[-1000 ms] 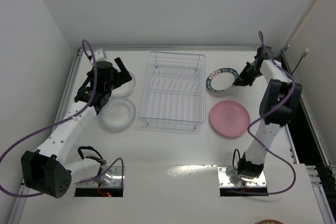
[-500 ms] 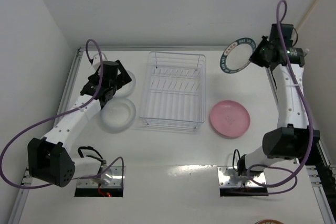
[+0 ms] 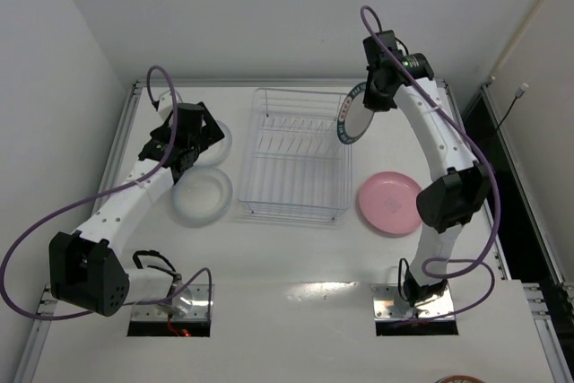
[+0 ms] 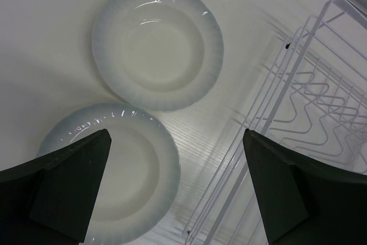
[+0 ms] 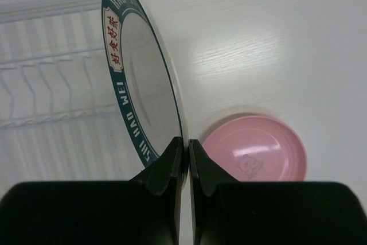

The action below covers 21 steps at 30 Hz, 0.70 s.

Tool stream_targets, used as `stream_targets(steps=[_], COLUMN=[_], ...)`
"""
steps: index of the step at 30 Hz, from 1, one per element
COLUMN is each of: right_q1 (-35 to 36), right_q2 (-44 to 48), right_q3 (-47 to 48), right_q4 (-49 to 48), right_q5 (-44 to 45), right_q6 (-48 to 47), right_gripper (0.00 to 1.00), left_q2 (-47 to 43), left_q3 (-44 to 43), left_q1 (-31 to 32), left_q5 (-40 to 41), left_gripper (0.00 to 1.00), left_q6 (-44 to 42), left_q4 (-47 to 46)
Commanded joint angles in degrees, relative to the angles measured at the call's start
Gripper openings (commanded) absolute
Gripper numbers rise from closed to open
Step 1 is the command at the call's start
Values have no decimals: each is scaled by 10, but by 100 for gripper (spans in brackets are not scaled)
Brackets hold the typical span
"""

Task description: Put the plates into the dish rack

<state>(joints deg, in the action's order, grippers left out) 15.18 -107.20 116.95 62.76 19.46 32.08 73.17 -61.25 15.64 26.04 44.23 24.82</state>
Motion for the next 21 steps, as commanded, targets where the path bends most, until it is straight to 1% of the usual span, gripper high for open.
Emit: stream_targets(steps=[1, 11, 19, 21], right_q1=[3, 25, 41, 46], right_q2=[-12, -63, -126, -140], right_q3=[19, 19, 69, 85], right_q4=[29, 17, 35, 53], right_q5=[78, 78, 67, 67], right_q6=[-3, -9, -14, -14], right_gripper=[0, 0, 0, 0], left_q2=[-7, -13, -23, -23], left_q3=[-22, -17, -17, -17], left_q1=[-5, -5, -5, -5], left_q5=[12, 7, 12, 12], left_gripper=[100, 100, 100, 100], left_q6=[3, 3, -2, -7], left_q4=[-4, -4, 1, 1])
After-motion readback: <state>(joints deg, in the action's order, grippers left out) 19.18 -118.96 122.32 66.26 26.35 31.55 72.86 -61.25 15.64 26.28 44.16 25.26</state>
